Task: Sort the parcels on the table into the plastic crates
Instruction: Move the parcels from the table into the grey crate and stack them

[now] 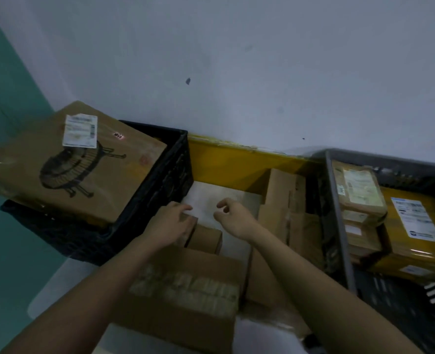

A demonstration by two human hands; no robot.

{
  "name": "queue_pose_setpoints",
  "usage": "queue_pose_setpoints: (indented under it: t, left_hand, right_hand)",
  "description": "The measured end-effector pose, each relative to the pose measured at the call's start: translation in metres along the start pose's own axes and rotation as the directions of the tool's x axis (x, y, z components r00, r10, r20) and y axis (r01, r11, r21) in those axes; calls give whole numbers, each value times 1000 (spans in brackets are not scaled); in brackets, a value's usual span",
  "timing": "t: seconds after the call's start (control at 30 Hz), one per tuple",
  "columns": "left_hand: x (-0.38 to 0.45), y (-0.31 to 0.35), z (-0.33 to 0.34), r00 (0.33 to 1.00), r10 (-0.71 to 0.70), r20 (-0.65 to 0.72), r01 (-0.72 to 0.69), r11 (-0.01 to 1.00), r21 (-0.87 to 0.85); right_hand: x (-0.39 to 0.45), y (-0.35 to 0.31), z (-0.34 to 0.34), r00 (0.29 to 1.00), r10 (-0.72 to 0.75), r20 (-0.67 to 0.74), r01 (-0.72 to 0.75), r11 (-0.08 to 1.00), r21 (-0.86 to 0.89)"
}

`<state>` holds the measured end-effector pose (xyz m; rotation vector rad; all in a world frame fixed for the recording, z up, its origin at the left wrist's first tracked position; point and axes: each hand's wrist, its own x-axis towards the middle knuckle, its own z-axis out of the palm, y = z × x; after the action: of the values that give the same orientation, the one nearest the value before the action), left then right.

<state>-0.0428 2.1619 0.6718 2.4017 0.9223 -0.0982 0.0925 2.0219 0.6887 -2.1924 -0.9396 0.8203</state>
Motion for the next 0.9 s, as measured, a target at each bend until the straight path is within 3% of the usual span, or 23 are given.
queue_pose_setpoints:
  t: [0.13,0.3,0.43,0.57,0.67,0.77,0.9]
  left_hand:
    - [44,-24,3,987,36,156,-42,998,36]
    - [87,-44,26,937,73,342,-141,974,179]
    - [107,-65,44,914,4,406,-130,950,284]
    - [111,-65,46,915,-16,404,-126,939,320]
    - [109,-63,44,921,0,390,-134,940,315]
    - [109,-63,42,914,3,406,-137,944,301]
    - [109,-56,35,941,11,338,-104,961,256]
  right_hand:
    - [42,4,37,977,211,38,-206,973,-103]
    - [81,5,69,889,428,164,-381,889,-253]
    - [103,1,92,841,493,223,-444,864,-236]
    - [116,2,107,824,507,251,-408,840,-357]
    - [114,9,108,818,543,191,-489,831,-267]
    - [114,21,93,864,501,52,-480,851,-214]
    - [106,29,42,925,374,-64,-350,905,241]
